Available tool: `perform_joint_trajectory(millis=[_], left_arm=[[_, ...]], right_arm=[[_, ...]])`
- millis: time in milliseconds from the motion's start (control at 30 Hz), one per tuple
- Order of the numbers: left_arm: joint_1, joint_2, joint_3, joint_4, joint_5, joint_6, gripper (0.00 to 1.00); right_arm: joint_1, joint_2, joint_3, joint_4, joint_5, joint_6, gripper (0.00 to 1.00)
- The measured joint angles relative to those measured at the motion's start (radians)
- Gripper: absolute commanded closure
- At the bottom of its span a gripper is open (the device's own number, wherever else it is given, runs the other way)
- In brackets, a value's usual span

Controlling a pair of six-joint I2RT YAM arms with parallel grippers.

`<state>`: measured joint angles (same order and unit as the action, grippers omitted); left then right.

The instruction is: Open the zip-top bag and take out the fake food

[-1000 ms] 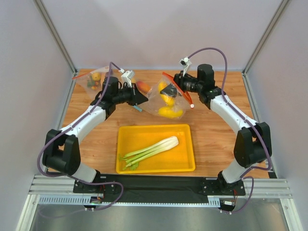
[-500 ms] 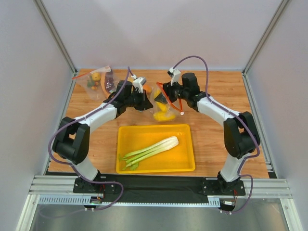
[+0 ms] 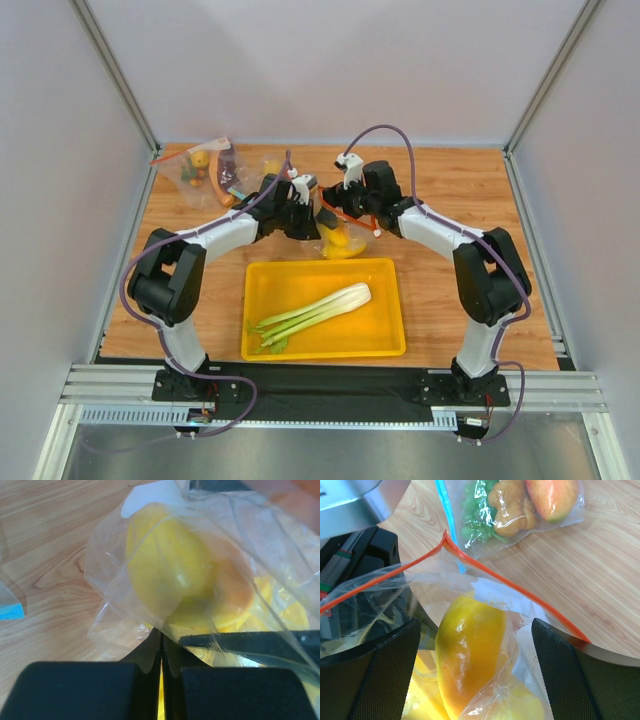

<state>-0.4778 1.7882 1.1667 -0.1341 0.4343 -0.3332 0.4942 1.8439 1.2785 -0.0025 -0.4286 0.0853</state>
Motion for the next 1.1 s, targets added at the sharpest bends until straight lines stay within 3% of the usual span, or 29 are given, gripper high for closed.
perform_joint_trajectory(millis=[267, 467, 533, 733, 1100], left_arm=[[-0.007, 0.014, 0.020, -0.005, 0.000, 0.002, 1.00], [-0.007, 0.015, 0.020, -0.005, 0.001, 0.002, 1.00], [-0.007, 0.015, 0.020, -0.005, 0.001, 0.002, 1.00], [-0.007, 0.015, 0.020, -0.005, 0.001, 0.003, 1.00], [-0.011, 0.015, 0.020, -0.004, 0.001, 0.003, 1.00]], right_arm=[[0.008, -0.041, 0.032, -0.079, 0.081, -0.098, 0.13], [0.008, -0.092, 0.051, -0.122, 0.101, -0.174, 0.35], [0.008, -0.092, 0.077, -0.147, 0.077, -0.195, 0.37], [0.008, -0.073, 0.157, -0.221, -0.019, -0.227, 0.34], [0.008, -0.003, 0.165, -0.340, -0.046, -0.259, 0.23]])
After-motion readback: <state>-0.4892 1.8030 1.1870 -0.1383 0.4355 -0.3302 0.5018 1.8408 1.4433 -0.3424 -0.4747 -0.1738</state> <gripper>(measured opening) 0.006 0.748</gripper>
